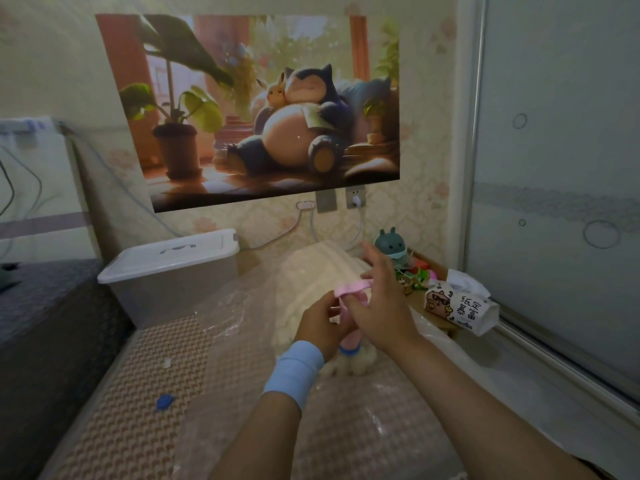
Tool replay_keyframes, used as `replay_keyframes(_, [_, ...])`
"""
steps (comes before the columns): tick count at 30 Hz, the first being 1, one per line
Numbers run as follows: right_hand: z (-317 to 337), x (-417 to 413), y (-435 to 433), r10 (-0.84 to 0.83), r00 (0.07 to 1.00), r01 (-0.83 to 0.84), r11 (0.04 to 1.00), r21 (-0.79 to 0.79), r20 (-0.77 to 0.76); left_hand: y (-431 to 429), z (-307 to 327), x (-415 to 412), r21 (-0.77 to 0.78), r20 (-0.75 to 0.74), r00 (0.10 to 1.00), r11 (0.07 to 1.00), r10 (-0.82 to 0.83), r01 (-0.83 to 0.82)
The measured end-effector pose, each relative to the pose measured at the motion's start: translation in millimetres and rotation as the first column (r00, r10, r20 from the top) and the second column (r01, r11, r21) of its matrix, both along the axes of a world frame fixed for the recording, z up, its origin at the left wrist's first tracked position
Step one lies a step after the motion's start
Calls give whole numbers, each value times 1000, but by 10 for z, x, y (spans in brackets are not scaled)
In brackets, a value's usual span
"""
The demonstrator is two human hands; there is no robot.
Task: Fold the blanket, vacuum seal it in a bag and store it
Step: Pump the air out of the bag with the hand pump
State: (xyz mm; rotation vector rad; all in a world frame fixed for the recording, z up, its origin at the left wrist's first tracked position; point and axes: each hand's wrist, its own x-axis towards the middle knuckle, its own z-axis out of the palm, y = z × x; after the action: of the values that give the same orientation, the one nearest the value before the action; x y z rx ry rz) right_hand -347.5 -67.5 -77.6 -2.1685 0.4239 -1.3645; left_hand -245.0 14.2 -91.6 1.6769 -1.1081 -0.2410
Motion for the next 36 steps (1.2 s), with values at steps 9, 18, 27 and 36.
replay_keyframes(9, [992,-318,259,-169,960,251,874,-416,225,-100,-55,63,45,18,999,999,-29,28])
replay_keyframes(18, [219,-57,125,-106,922,42,984,-176,-371,-155,-143,18,53,42,998,998,37,-39])
replay_keyframes(27, [847,-234,231,-171,931,307,845,-439,323,-156,-152,94,47,24,999,998,-37,36])
replay_keyframes(36, [161,-42,69,-28,925,-67,970,-234,-380,-120,-151,150,66,-25,999,998,20,-19])
